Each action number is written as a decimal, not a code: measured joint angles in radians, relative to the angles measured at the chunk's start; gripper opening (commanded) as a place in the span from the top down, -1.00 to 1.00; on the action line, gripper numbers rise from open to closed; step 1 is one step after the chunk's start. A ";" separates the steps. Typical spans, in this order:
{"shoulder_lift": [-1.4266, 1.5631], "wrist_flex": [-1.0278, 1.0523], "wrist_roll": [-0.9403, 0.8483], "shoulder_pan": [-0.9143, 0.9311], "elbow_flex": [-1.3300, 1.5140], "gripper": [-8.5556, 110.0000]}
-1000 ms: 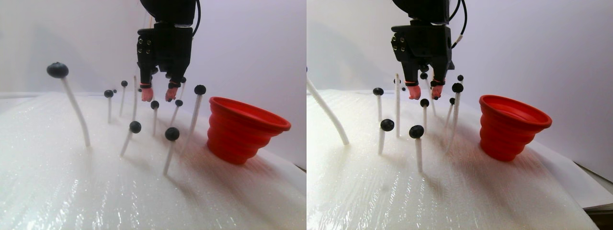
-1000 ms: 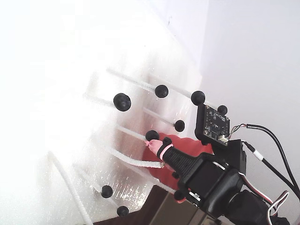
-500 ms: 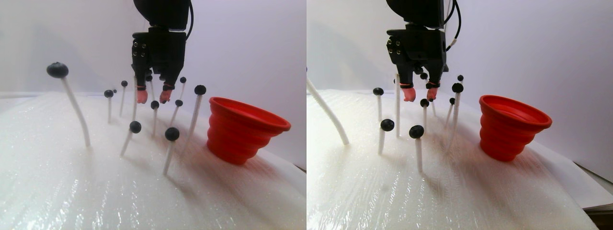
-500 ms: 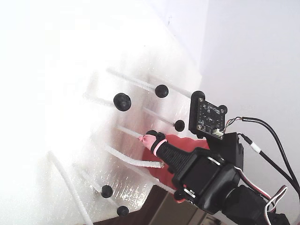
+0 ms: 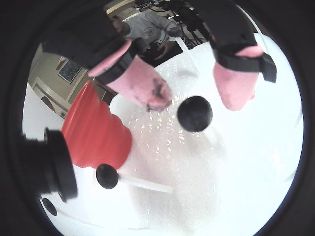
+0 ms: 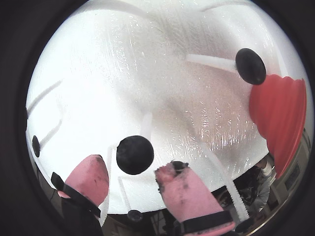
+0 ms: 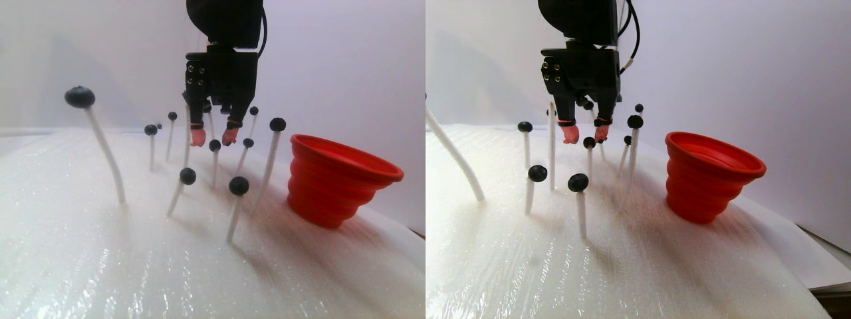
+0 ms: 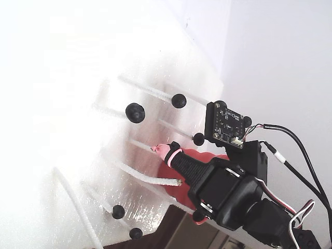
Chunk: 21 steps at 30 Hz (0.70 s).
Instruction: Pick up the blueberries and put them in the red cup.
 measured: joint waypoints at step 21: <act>-0.055 -0.067 -0.031 0.015 -0.003 0.59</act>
